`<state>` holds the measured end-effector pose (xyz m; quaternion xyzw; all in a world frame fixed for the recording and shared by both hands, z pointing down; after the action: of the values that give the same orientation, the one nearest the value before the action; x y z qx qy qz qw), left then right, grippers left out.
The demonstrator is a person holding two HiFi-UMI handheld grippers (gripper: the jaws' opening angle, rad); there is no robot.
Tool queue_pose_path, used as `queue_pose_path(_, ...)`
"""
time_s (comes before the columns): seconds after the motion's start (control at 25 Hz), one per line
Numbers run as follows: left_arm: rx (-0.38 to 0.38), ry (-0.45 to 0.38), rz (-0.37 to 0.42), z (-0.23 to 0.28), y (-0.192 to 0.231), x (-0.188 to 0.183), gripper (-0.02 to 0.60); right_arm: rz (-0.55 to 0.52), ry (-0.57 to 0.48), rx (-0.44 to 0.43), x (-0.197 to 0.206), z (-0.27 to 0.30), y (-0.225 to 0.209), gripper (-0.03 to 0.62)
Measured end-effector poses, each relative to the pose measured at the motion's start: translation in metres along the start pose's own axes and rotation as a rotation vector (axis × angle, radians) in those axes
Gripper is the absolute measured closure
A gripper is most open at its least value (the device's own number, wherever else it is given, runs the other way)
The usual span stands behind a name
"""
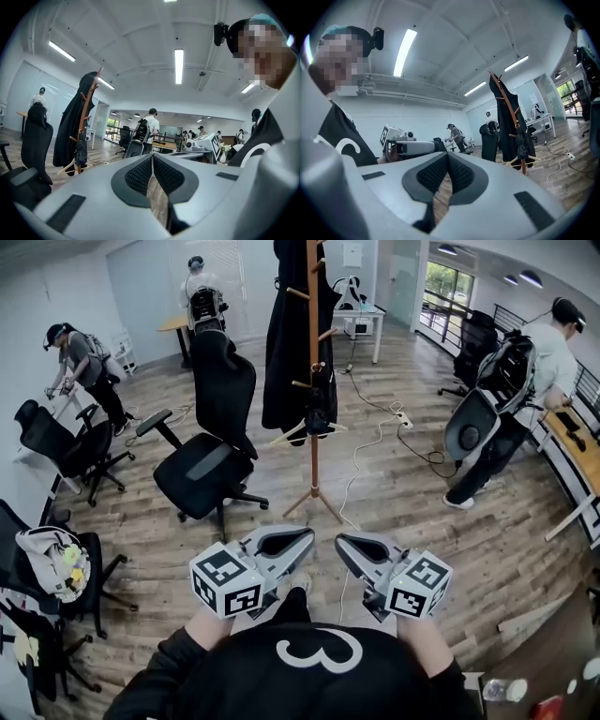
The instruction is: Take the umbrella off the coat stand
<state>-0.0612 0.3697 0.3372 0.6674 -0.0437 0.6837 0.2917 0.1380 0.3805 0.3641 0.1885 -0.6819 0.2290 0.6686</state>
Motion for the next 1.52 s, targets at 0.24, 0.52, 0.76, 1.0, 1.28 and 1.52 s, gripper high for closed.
queue_pose_path(0.24, 0.012, -0.002, -0.002, 0.008, 0.020, 0.000, 0.556, -0.010, -0.011, 0.001, 0.003, 0.014, -0.015, 0.568)
queue_pose_path(0.52, 0.000, 0.001, -0.037, 0.024, 0.052, 0.002, 0.555, 0.056, 0.003, -0.019, 0.016, 0.032, -0.047, 0.568)
queue_pose_path(0.76, 0.005, 0.018, -0.042, 0.040, 0.092, -0.018, 0.557, 0.062, 0.019, -0.019, 0.011, 0.066, -0.080, 0.568)
queue_pose_path(1.0, 0.021, 0.051, -0.052, 0.067, 0.141, -0.044, 0.556, 0.088, 0.024, 0.001, 0.005, 0.100, -0.126, 0.568)
queue_pose_path(1.28, 0.037, 0.086, -0.079, 0.098, 0.209, -0.073, 0.557, 0.107, 0.035, 0.043, -0.003, 0.144, -0.183, 0.568)
queue_pose_path(1.52, 0.049, 0.117, -0.110, 0.123, 0.278, -0.090, 0.555, 0.156, 0.055, 0.082, 0.001, 0.189, -0.233, 0.568)
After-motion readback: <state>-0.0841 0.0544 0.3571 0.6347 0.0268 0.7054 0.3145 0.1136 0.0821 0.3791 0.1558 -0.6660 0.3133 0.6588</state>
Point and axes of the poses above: the fingertips, and each gripper's own axes: z forward along the fingers, y to its left, x out of its underside, the point moved 9 cm from there along -z, backward along the fingers, and after that the axes turned 10 degrees about -z, right-handed, at the moved point
